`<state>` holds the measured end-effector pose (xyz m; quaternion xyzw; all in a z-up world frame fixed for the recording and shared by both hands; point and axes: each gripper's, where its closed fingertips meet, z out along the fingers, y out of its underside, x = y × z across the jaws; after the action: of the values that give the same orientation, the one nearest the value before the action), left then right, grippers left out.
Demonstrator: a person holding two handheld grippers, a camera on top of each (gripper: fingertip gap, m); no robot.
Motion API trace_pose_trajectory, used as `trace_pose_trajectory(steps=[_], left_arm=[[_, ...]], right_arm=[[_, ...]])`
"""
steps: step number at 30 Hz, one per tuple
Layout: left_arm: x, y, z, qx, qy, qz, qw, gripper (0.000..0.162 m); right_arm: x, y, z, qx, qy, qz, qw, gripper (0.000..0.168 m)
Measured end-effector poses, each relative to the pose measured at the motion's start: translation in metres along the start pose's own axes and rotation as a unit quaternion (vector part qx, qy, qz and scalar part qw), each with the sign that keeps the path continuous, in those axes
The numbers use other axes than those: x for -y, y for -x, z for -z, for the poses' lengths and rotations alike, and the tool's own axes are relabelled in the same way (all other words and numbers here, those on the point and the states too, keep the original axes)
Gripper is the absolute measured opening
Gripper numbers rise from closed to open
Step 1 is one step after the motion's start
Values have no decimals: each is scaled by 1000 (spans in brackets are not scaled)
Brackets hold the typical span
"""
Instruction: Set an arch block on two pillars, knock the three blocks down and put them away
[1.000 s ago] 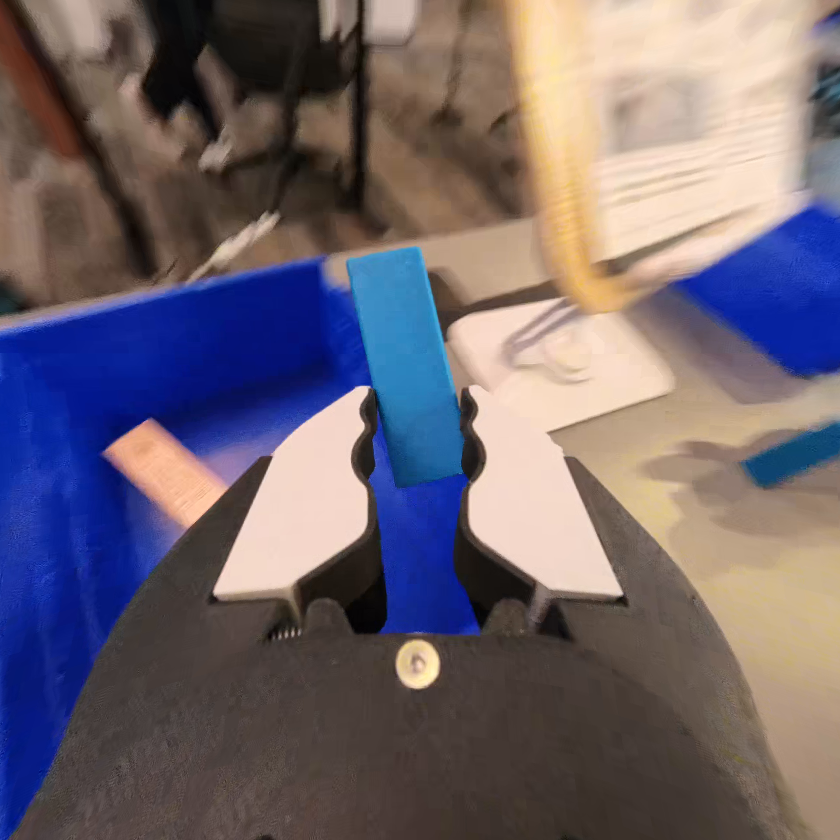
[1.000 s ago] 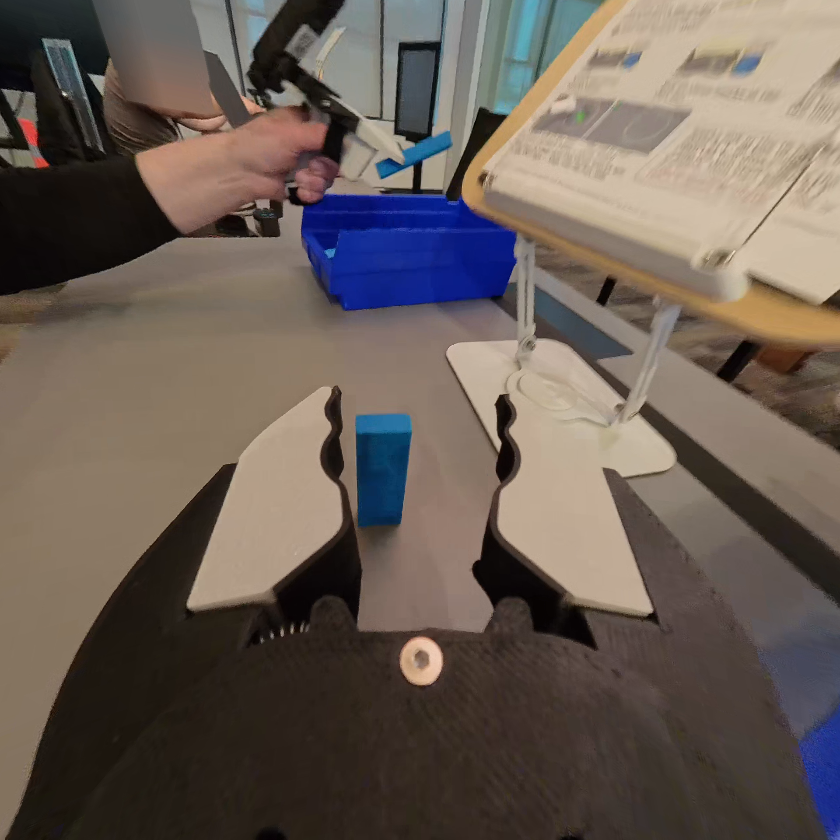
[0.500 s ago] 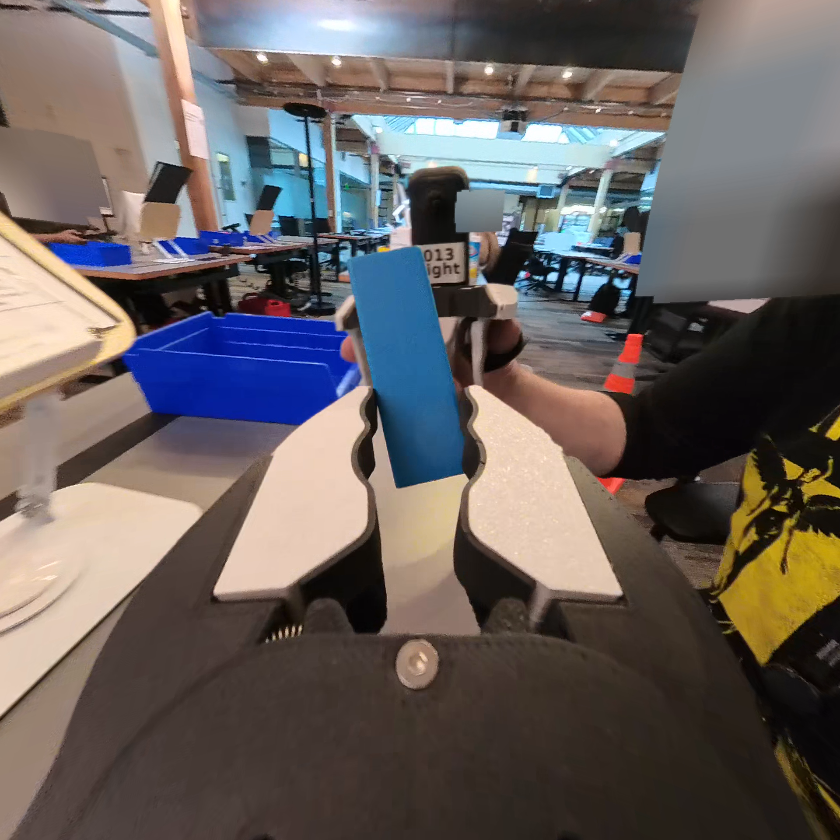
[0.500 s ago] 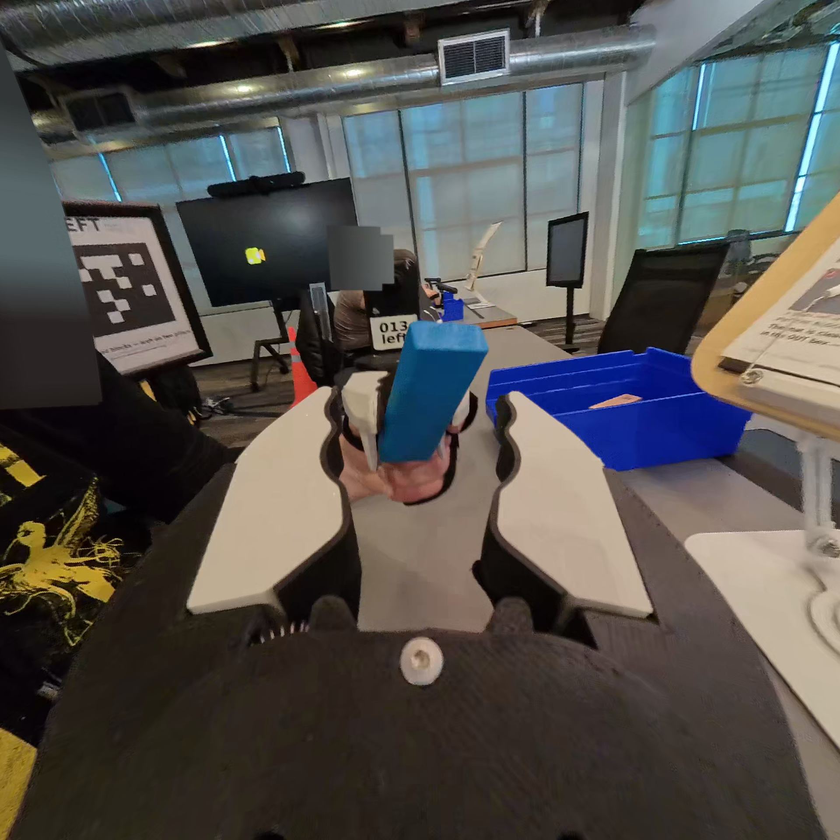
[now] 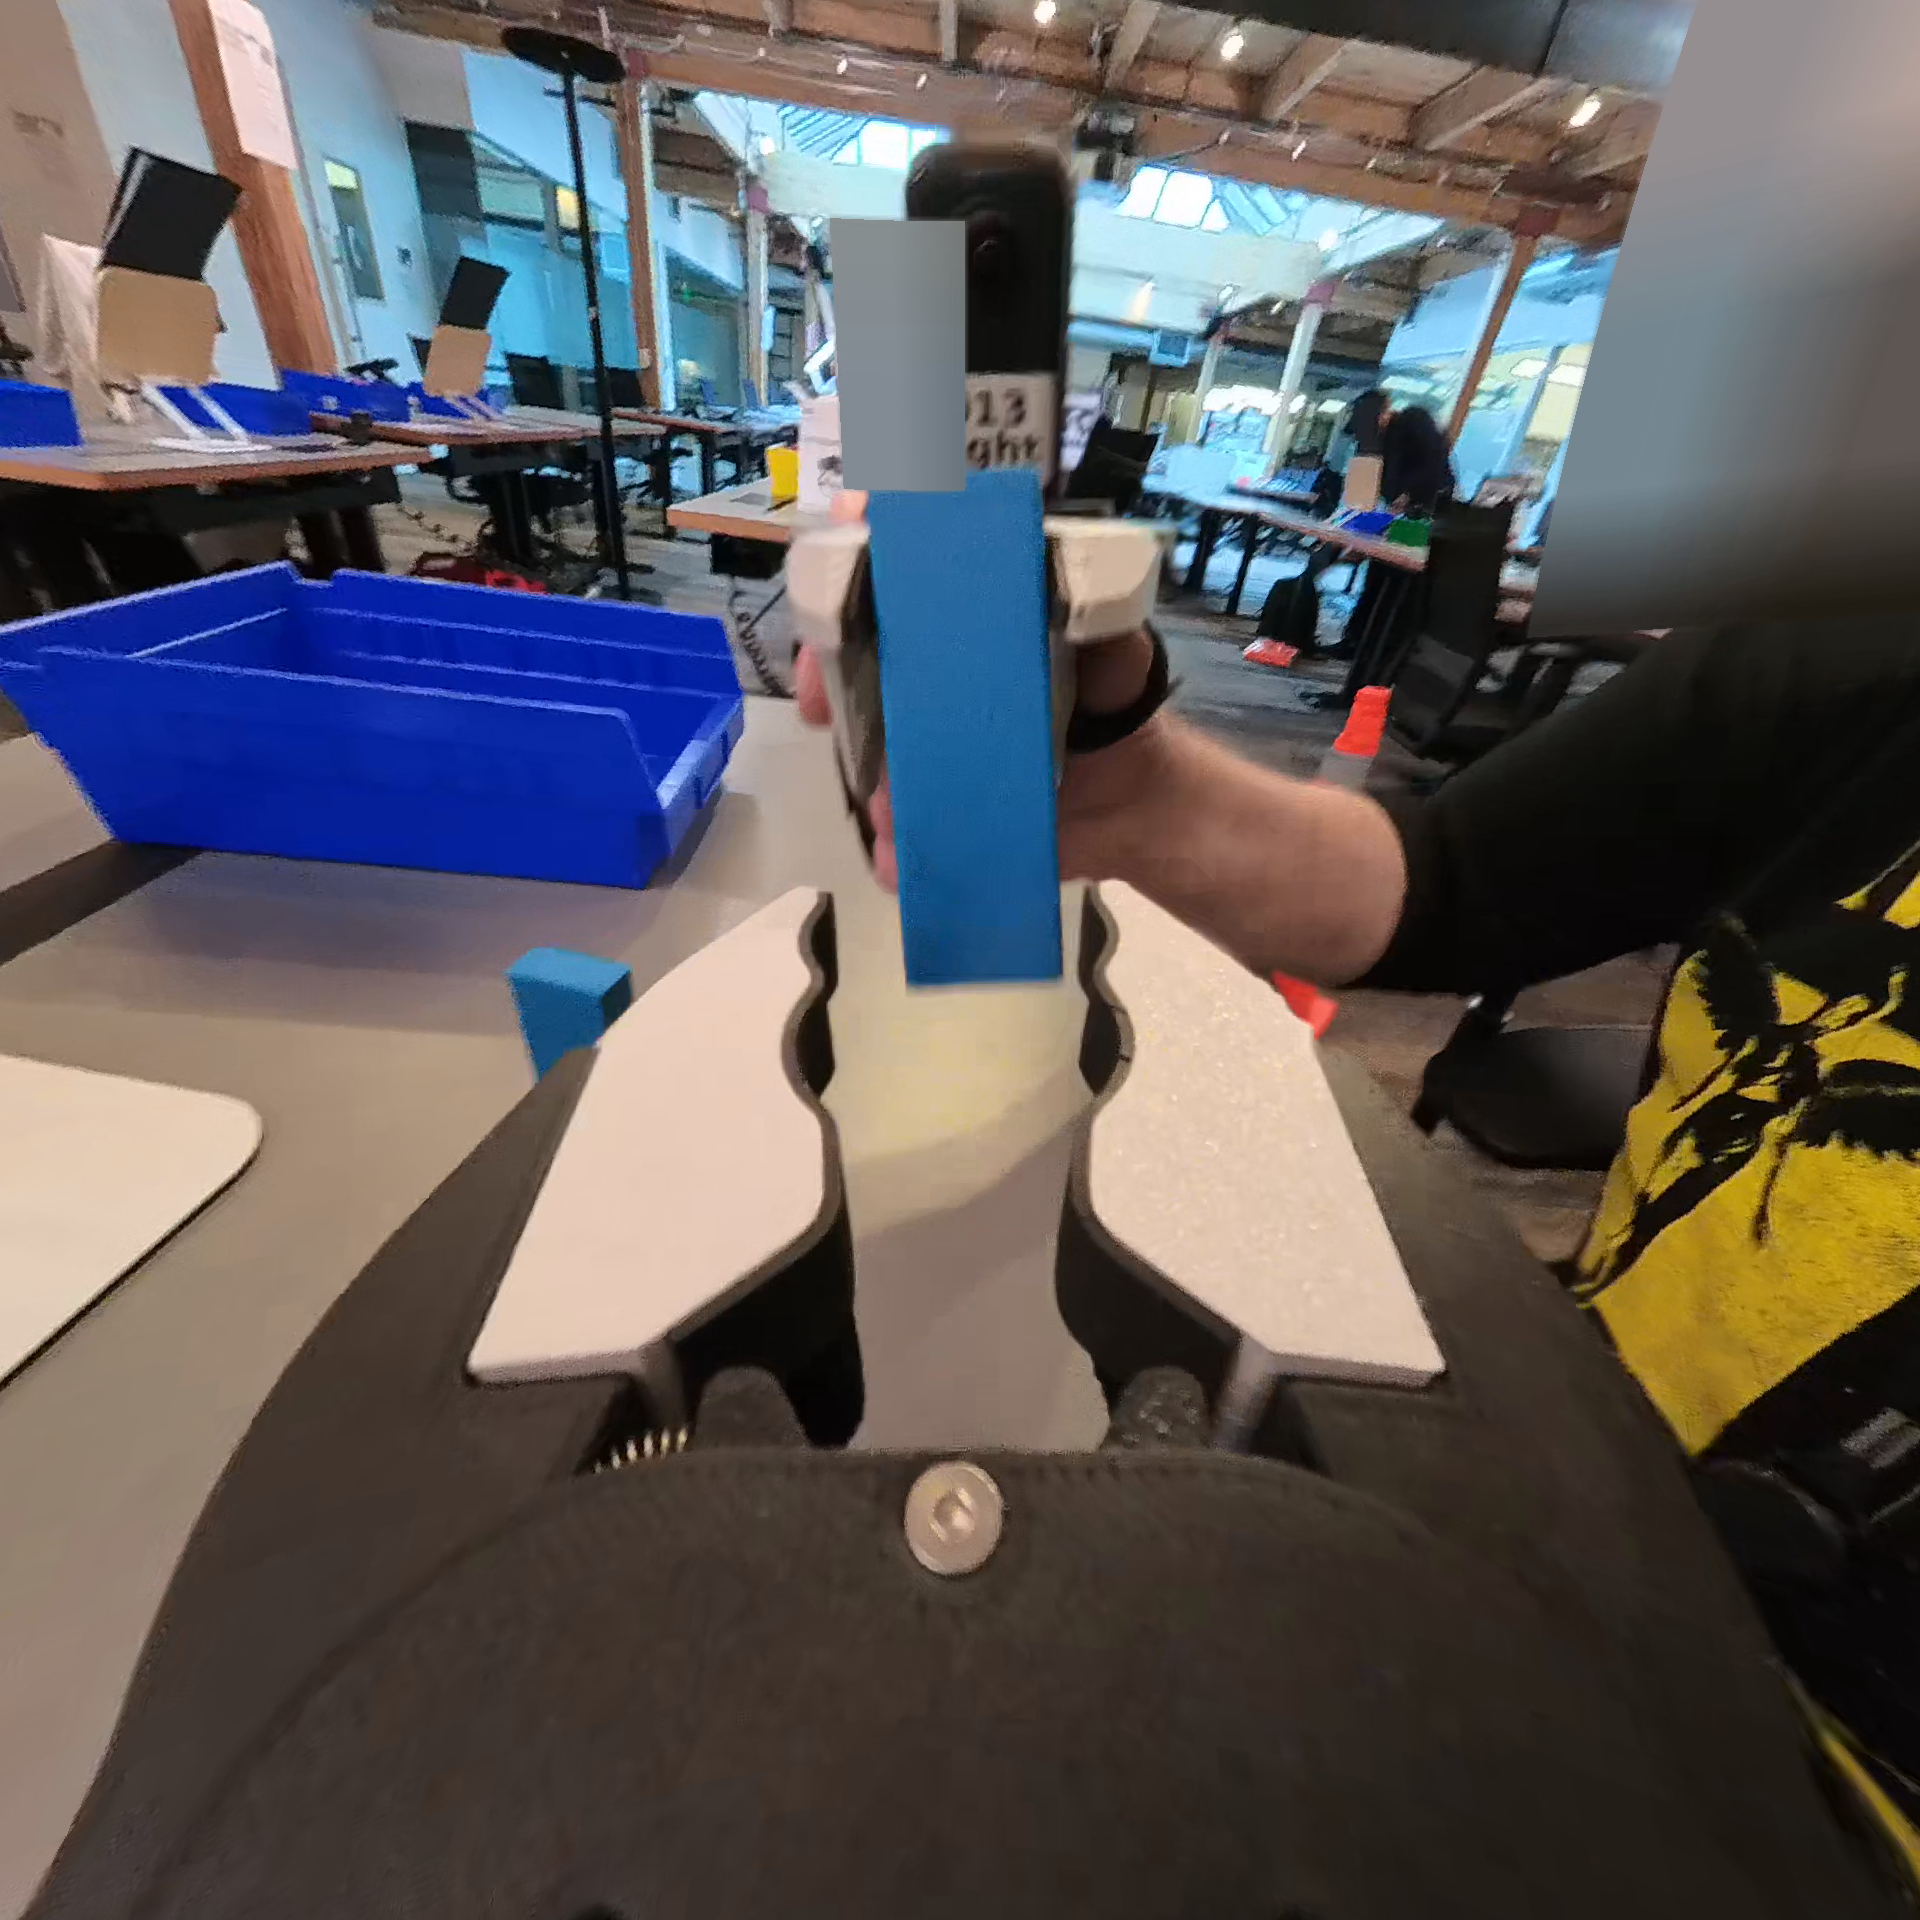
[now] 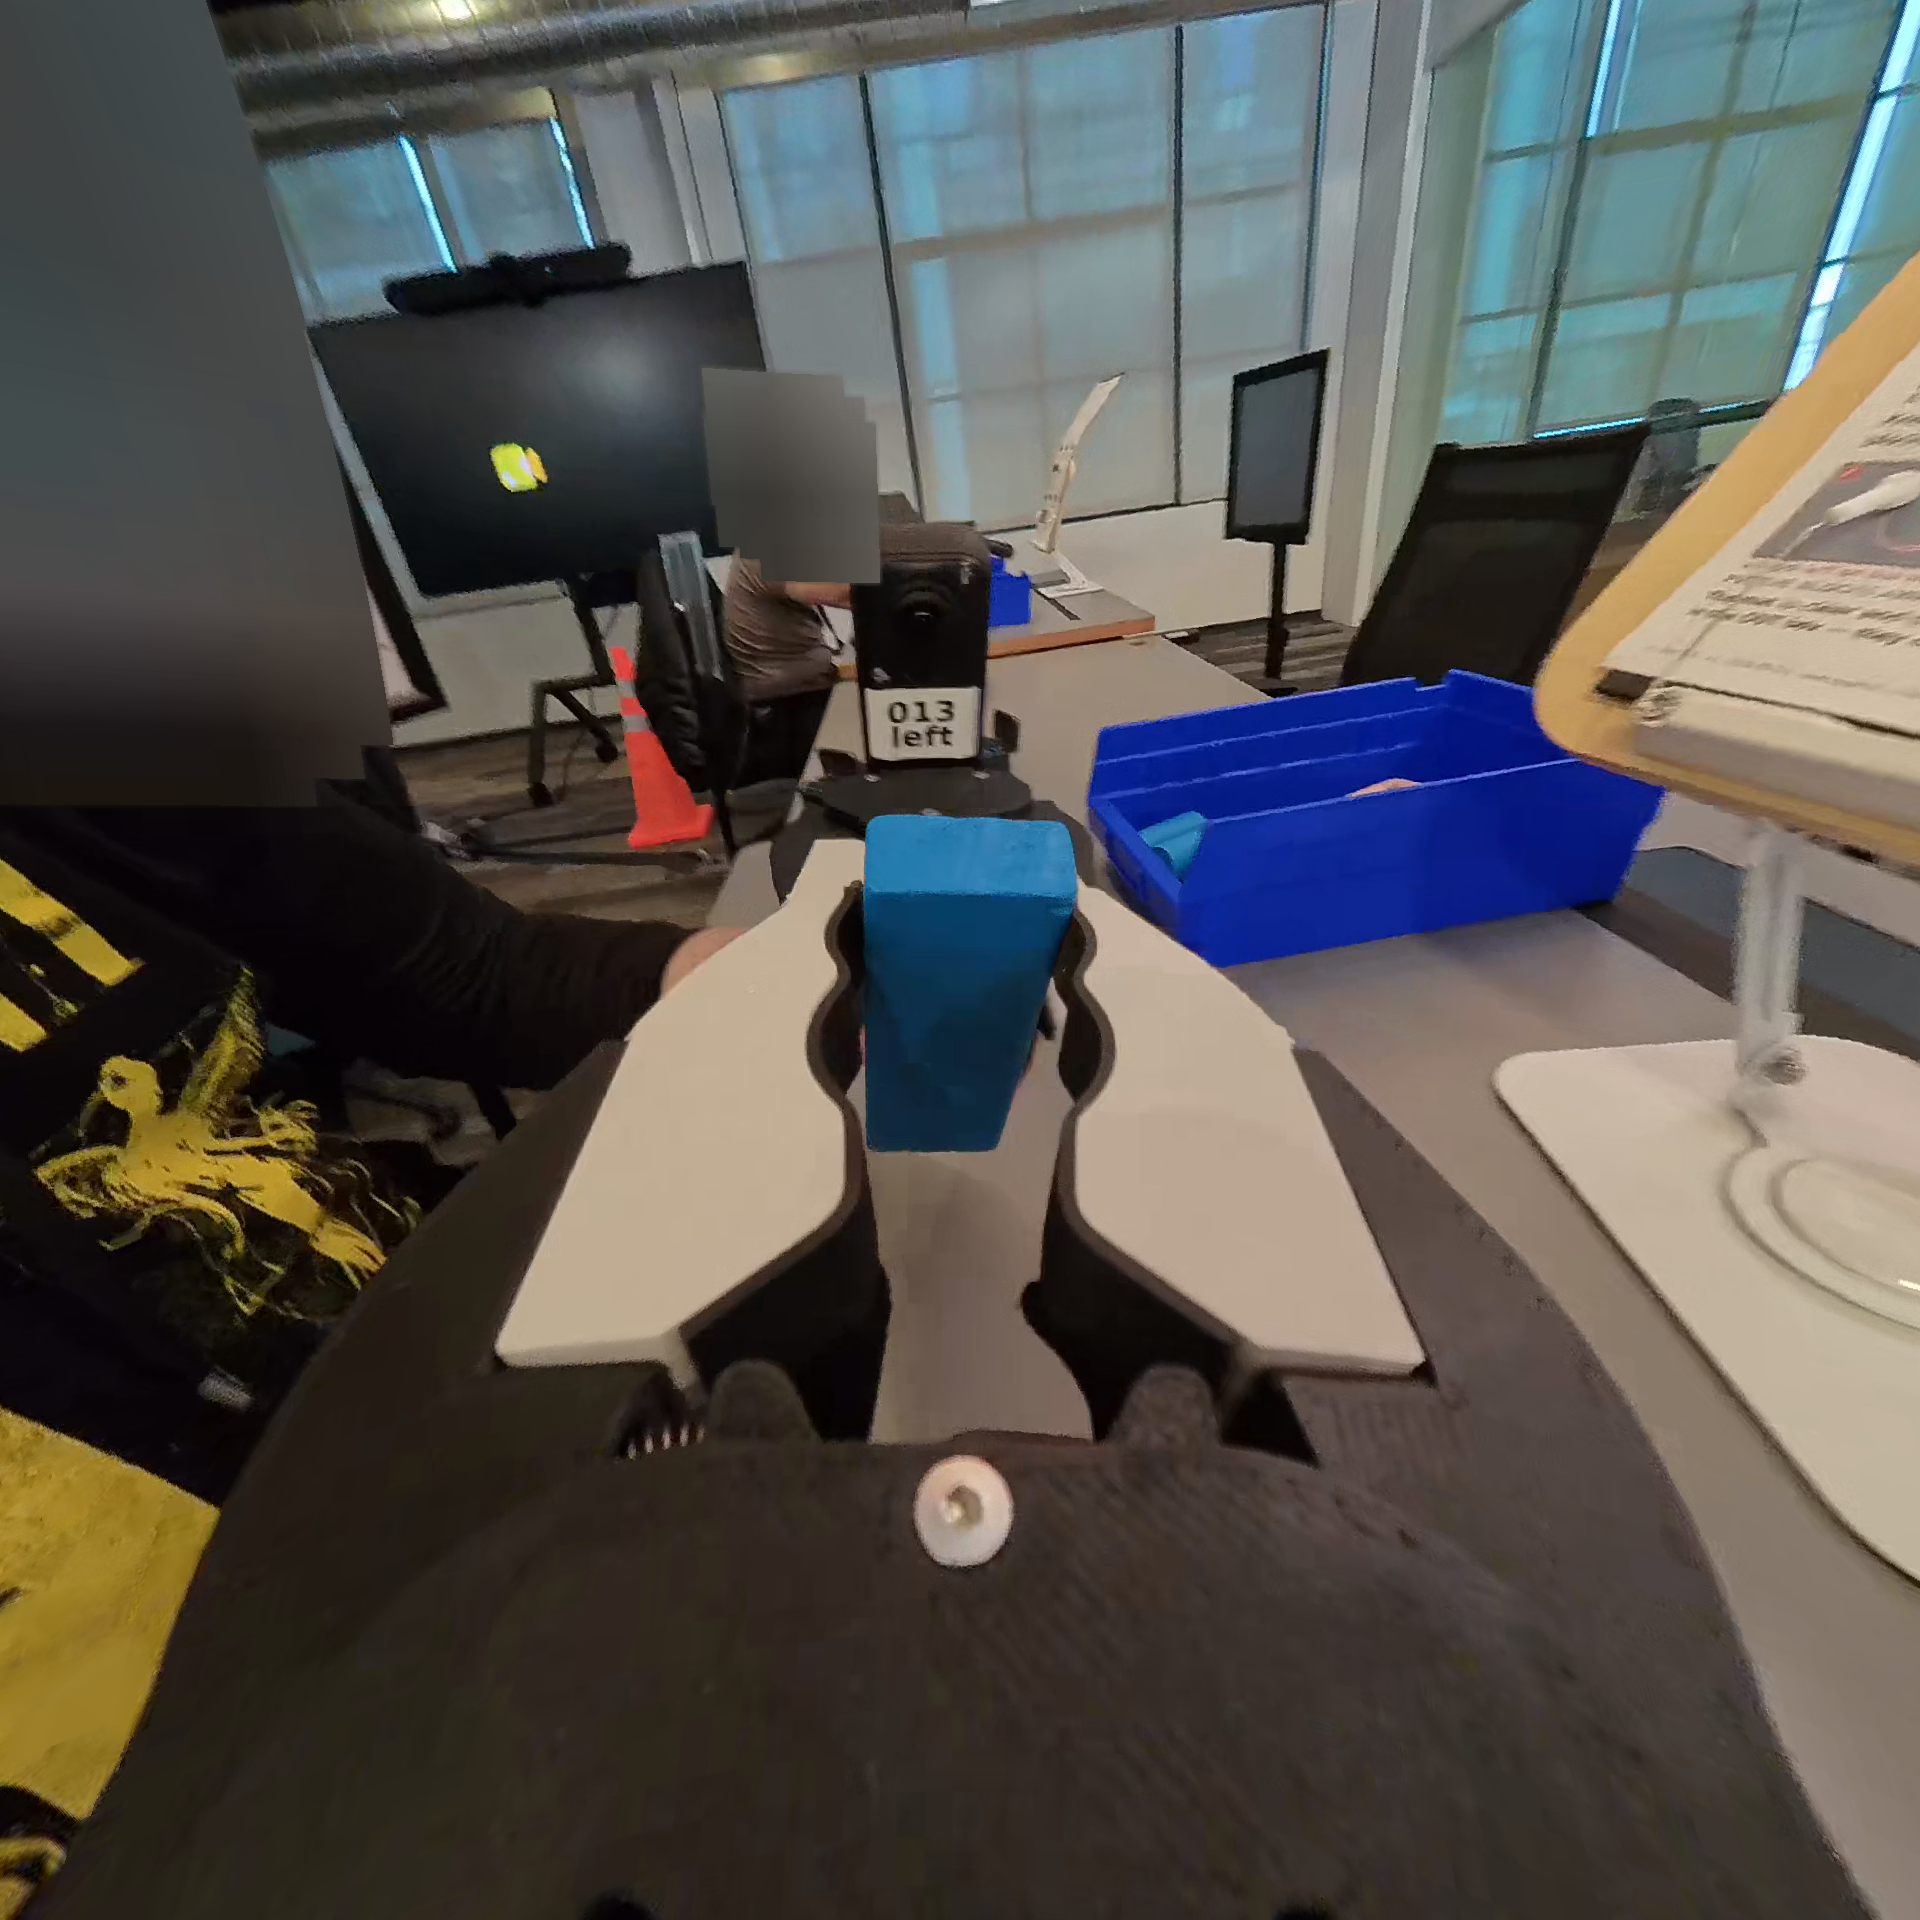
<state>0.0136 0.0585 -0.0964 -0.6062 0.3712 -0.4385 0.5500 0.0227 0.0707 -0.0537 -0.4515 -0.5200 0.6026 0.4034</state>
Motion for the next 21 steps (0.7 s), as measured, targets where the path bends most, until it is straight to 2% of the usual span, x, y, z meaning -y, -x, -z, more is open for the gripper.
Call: trace_pose_trajectory(steps=[3,7,10,21], left_arm=[[-11,13,9,33,21,-3,999,29],[-23,33,16,59,21,20,998,19],[-31,42,16,69,28,35,997,18],[-46,57,16,94,48,43,993,23]], right_arm=[[-2,-15,28,-37,29,36,998,35],[-16,-52,69,-99,82,66,990,35],[-31,-75,89,-116,113,69,984,35],[-101,-106,78,-108,197,76,971,35]])
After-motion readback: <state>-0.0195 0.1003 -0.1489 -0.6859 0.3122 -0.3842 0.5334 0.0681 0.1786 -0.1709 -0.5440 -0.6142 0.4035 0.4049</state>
